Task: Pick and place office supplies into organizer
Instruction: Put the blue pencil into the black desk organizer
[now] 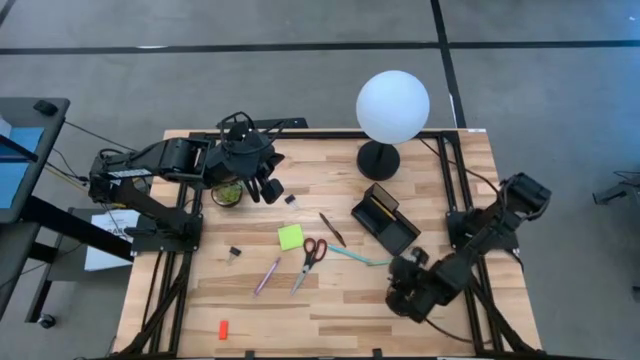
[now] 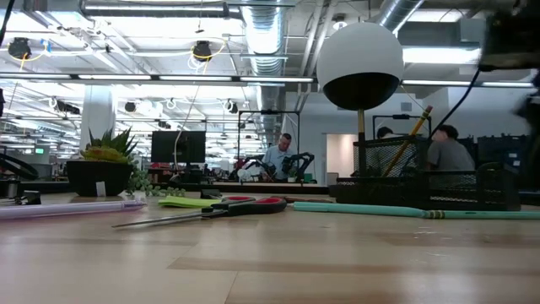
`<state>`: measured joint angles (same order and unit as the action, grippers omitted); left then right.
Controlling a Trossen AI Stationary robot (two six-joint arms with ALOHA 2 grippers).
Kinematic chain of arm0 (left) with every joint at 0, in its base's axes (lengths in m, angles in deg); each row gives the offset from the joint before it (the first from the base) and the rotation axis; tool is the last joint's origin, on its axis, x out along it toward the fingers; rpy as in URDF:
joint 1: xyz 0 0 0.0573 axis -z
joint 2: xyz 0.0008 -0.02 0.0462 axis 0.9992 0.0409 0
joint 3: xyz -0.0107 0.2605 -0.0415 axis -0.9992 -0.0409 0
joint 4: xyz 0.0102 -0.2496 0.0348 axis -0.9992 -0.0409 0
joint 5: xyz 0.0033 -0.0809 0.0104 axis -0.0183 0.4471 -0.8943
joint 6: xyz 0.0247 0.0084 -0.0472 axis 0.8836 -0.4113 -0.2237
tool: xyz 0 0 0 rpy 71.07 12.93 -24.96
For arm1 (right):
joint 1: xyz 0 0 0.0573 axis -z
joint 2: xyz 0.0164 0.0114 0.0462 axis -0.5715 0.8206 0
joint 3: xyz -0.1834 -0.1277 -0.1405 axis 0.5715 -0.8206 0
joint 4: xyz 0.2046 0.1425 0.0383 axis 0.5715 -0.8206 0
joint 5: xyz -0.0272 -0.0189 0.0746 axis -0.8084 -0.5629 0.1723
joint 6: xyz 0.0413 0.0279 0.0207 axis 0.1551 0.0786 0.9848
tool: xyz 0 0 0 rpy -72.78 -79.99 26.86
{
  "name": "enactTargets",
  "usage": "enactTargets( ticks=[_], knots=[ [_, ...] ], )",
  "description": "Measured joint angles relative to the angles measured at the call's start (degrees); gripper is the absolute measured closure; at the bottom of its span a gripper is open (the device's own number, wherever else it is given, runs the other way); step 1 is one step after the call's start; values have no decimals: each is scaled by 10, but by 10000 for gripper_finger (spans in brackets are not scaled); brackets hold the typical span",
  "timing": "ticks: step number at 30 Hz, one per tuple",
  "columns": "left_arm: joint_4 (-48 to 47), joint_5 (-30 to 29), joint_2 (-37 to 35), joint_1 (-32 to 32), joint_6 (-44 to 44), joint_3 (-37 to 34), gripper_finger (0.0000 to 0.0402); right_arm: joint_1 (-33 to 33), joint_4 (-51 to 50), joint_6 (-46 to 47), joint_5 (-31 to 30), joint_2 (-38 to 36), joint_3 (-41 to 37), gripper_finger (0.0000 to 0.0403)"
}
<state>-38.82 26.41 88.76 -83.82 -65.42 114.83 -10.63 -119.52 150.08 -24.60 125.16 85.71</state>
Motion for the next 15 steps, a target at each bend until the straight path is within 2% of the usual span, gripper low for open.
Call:
enactTargets(
  ticks=[3,5,10,15],
  knots=[
    [0,0,0,0,0,0,401,33,73,-185,17,1,0,305],
    [0,0,0,0,-1,0,401,57,106,-261,17,1,0,305],
    [0,4,0,0,-14,0,401,115,128,-359,28,-9,1,305],
    [0,4,0,0,-11,0,401,158,125,-427,98,-4,1,305]
  ],
)
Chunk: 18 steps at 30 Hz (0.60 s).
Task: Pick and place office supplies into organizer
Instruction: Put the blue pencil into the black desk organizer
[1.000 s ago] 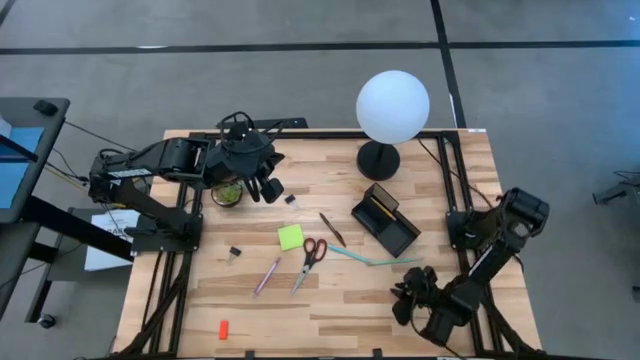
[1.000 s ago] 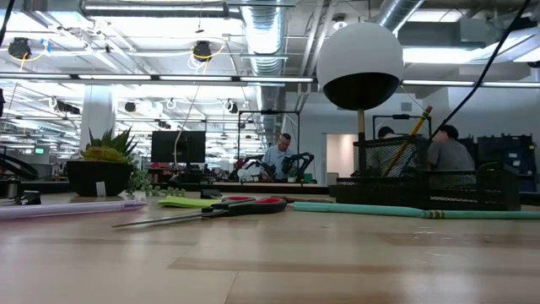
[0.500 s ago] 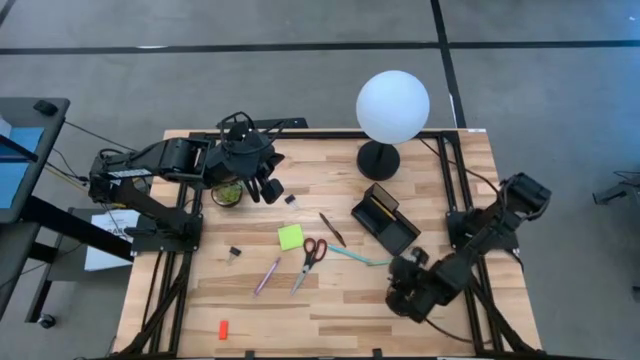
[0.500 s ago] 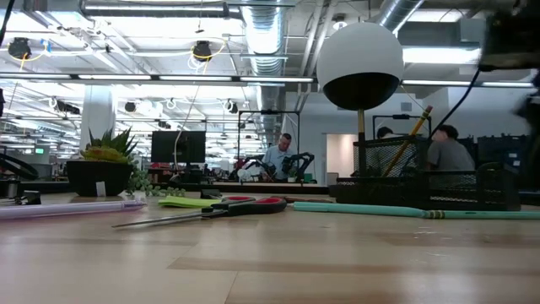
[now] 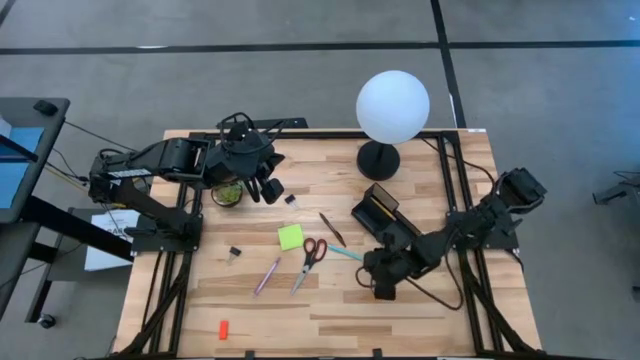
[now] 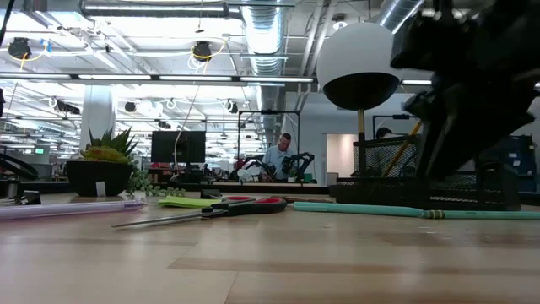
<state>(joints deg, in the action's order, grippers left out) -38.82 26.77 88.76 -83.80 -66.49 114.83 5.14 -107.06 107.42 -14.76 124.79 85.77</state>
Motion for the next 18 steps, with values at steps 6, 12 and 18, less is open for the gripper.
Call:
enactTargets(
  ticks=[6,12,18],
  knots=[
    [0,0,0,0,7,0,401,28,8,-37,26,14,0,305],
    [-1,0,0,0,18,0,401,44,6,-45,41,15,0,305],
    [-3,0,0,0,19,0,401,42,43,-49,88,15,0,305]
  ],
)
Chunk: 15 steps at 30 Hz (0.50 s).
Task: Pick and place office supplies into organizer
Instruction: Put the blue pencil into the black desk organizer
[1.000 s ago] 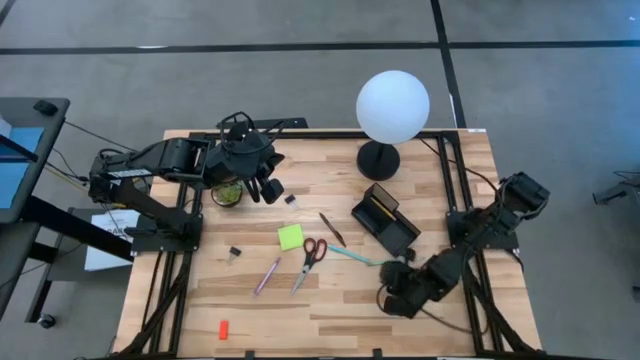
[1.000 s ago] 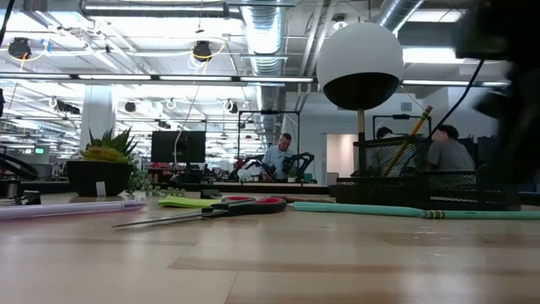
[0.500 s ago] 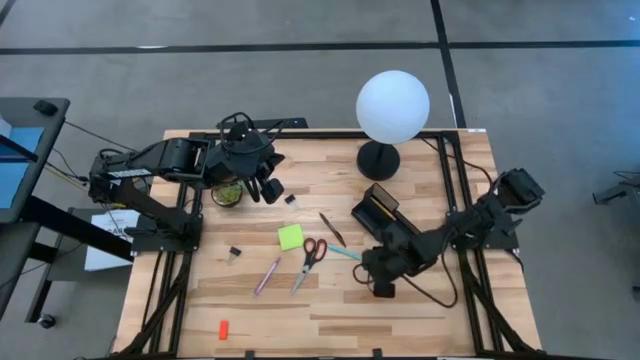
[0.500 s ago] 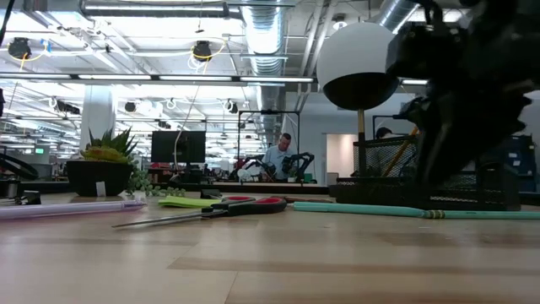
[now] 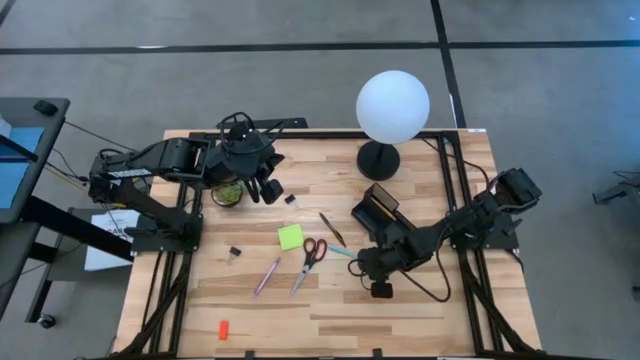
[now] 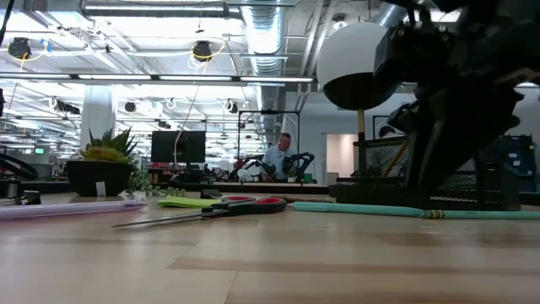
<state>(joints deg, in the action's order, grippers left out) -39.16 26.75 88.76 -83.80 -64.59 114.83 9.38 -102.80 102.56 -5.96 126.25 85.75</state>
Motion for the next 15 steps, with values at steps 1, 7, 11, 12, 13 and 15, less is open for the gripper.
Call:
enactTargets(
  ticks=[1,7,11,12,13,15],
  knots=[
    [-1,0,0,0,0,0,401,-1,5,0,0,0,0,305],
    [-12,0,0,0,0,0,401,3,1,0,-1,0,-9,305],
    [-12,0,0,0,0,0,401,14,3,1,0,0,-17,305],
    [-13,0,0,0,0,0,401,17,4,1,0,0,-17,305],
    [-13,0,0,0,0,0,401,18,3,1,0,0,-17,305],
    [-13,0,0,0,0,0,401,21,3,1,0,0,-17,305]
  ],
)
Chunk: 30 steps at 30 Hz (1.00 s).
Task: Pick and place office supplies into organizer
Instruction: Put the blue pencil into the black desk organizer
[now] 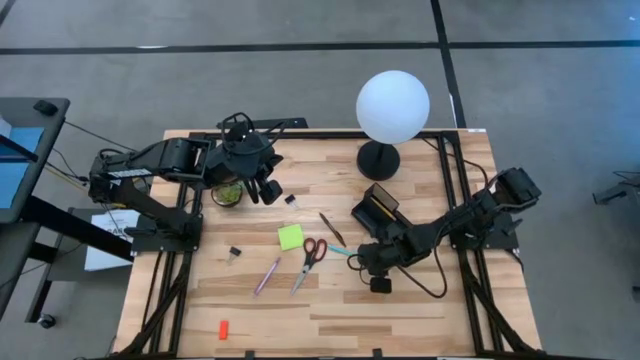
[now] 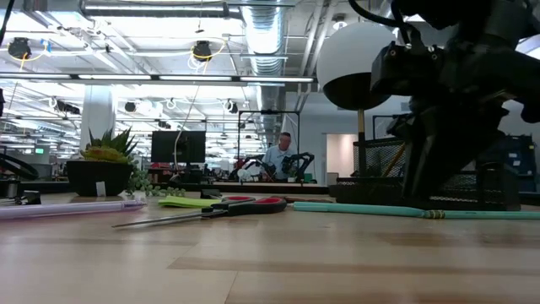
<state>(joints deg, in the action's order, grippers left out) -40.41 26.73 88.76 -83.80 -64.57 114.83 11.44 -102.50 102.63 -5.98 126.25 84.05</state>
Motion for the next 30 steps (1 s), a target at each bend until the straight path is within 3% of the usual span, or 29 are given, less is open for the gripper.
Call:
enactTargets(
  ticks=[19,30],
  knots=[
    [-15,0,0,0,-1,0,401,-1,9,5,-24,0,-28,305],
    [-15,5,0,0,-3,0,401,21,25,9,19,43,-24,305]
  ],
)
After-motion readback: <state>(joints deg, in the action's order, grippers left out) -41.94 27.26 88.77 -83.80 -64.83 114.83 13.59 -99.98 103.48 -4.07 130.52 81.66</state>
